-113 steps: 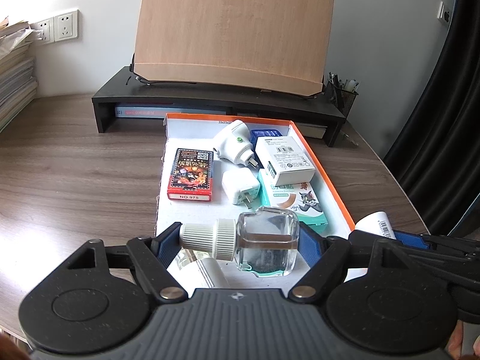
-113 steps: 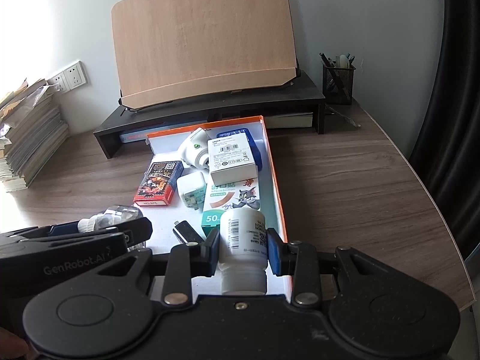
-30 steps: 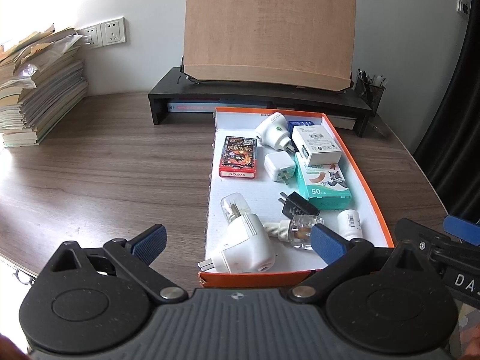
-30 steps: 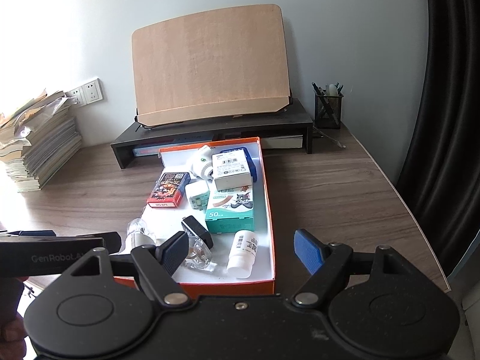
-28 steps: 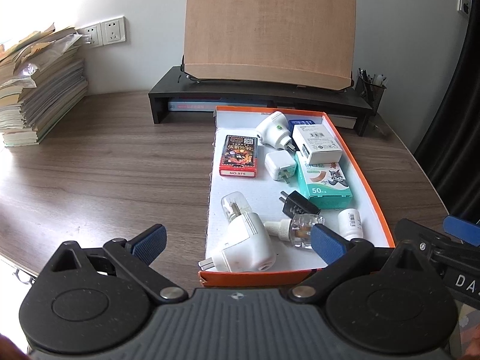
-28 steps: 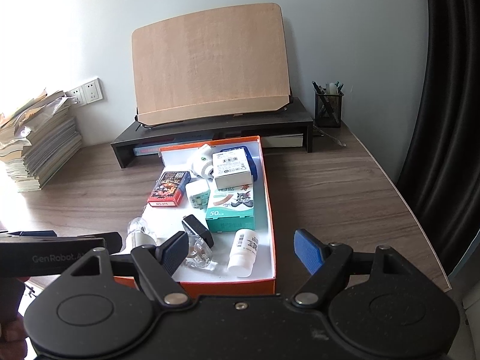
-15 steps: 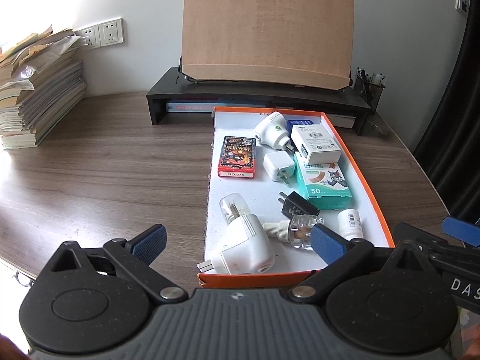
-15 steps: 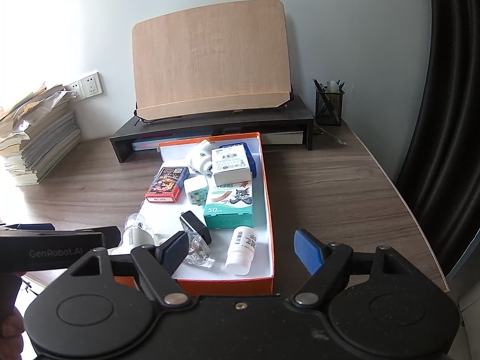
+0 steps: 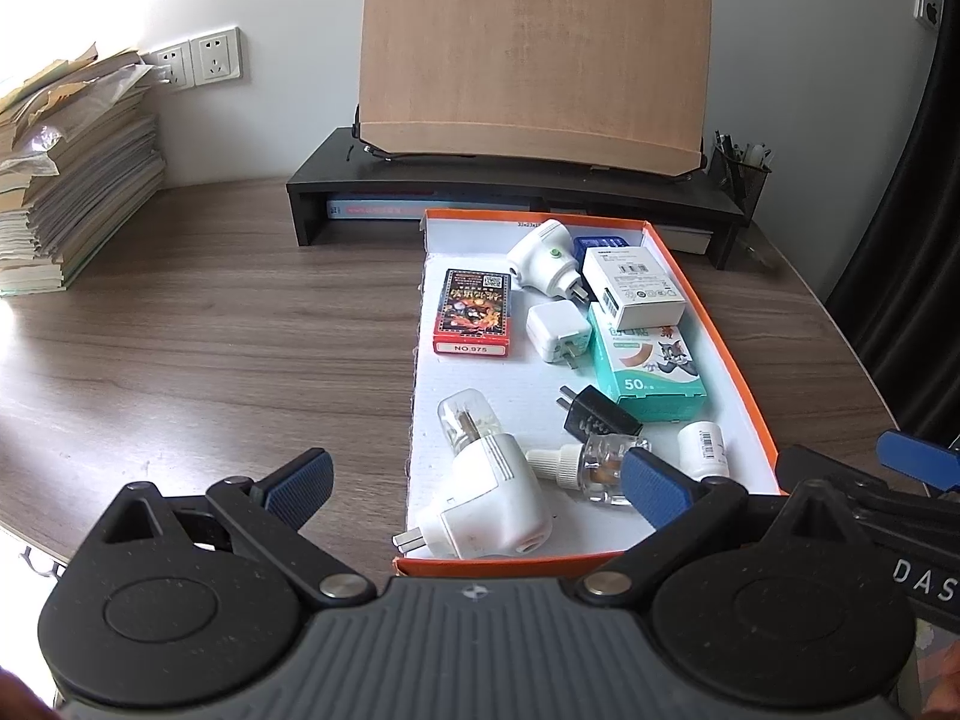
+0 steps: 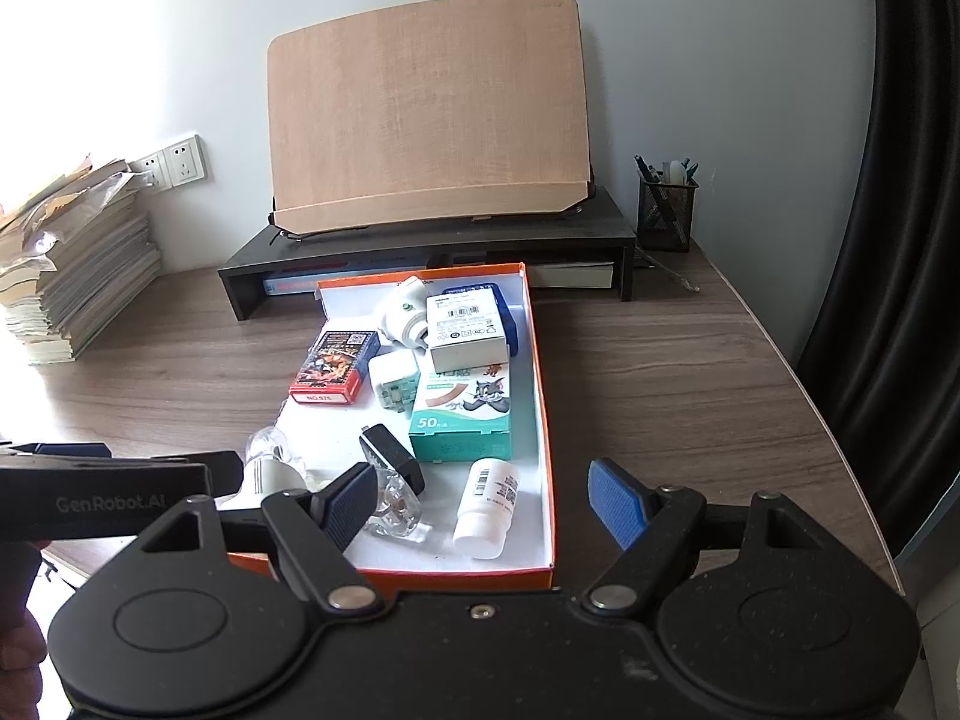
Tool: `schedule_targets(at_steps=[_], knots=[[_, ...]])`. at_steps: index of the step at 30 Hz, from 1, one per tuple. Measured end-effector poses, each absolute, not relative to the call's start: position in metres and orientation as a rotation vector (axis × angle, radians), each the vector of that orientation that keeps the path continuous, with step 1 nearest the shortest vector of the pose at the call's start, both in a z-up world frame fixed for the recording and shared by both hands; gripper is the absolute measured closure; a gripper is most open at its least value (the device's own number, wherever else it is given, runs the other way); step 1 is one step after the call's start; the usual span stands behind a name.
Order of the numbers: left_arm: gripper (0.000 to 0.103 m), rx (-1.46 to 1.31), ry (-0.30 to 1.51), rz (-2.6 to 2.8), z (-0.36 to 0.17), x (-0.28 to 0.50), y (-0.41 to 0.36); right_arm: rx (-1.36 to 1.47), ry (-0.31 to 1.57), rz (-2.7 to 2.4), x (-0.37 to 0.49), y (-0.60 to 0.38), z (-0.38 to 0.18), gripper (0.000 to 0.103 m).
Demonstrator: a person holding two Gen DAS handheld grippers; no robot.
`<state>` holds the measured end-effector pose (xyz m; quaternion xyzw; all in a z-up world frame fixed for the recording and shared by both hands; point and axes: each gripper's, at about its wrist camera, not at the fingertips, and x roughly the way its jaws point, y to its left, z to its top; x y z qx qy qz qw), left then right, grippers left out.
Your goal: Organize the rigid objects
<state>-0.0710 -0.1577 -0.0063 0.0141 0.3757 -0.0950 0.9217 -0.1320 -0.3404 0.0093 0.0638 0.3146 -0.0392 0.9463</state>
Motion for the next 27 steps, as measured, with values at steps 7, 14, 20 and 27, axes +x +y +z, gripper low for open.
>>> schedule_targets(at_steps=[7, 14, 20, 27], knots=[[0.000, 0.037, 0.784, -0.200, -0.009, -0.064, -0.161, 0.128, 0.649, -0.080, -0.124, -0.341, 0.008, 0.012], [0.000, 0.038, 0.792, -0.199, -0.011, -0.058, -0.161, 0.129, 0.659, -0.076, -0.116, -0.341, 0.005, 0.012], [0.000, 0.038, 0.803, -0.203, -0.013, -0.054, -0.163, 0.129, 0.668, -0.084, -0.112, -0.341, 0.003, 0.012], [0.000, 0.038, 0.811, -0.211, -0.015, -0.051, -0.164, 0.130, 0.672, -0.090, -0.109, -0.341, 0.001, 0.012]])
